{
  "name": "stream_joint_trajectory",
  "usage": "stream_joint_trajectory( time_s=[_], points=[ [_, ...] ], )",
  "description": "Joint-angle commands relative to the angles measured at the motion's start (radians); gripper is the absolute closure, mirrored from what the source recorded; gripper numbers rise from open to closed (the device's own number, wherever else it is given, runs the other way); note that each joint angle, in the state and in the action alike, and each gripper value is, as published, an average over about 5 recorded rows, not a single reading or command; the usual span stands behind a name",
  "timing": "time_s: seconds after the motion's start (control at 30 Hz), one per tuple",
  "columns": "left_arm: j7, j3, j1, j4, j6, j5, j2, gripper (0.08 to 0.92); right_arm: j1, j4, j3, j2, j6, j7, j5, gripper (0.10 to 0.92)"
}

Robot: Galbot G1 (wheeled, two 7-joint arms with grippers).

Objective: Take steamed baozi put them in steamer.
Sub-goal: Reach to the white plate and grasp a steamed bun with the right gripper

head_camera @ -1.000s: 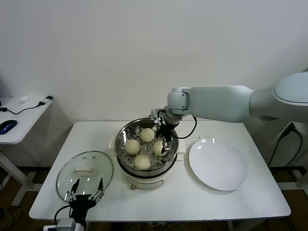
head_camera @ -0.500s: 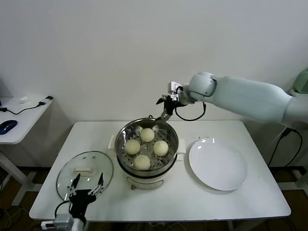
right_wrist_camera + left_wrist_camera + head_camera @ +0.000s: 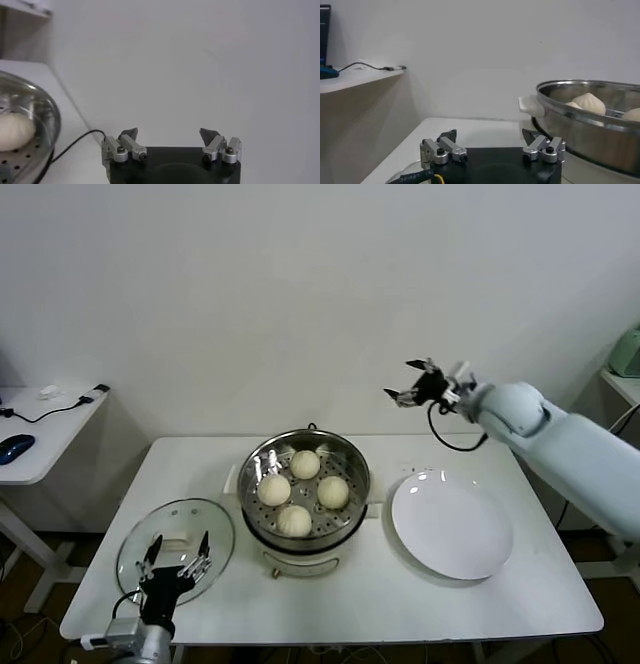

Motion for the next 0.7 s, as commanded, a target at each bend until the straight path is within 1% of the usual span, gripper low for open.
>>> stream_joint_trajectory(
  time_s=[0.03, 0.2, 0.37, 0.57, 0.63, 0.7],
  points=[
    [-0.012, 0.006, -0.017, 0.041, -0.056, 0.060, 0.027, 0.177, -0.903, 0.157, 0.874, 0.030, 0.108, 0.103, -0.085, 0.203],
    [-0.028, 0.002, -0.017, 0.068, -0.085, 0.131, 0.033, 0.177, -1.111, 0.142, 1.018, 0.214, 0.256, 0.065, -0.135, 0.203],
    [-0.108, -0.005, -0.012, 0.092, -0.108, 0.249, 0.037, 0.177, -1.194, 0.110, 1.052, 0.348, 0.391, 0.032, -0.194, 0.203],
    [-0.141, -0.019, -0.012, 0.107, -0.131, 0.382, 0.042, 0.177, -1.240, 0.118, 1.061, 0.465, 0.465, 0.033, -0.254, 0.203],
    [-0.175, -0.025, -0.019, 0.128, -0.157, 0.466, 0.043, 0.177, -1.256, 0.123, 1.051, 0.491, 0.469, 0.028, -0.264, 0.203],
    [-0.237, -0.029, -0.030, 0.164, -0.186, 0.615, 0.047, 0.177, -1.271, 0.123, 1.037, 0.514, 0.468, 0.025, -0.275, 0.203]
  ],
)
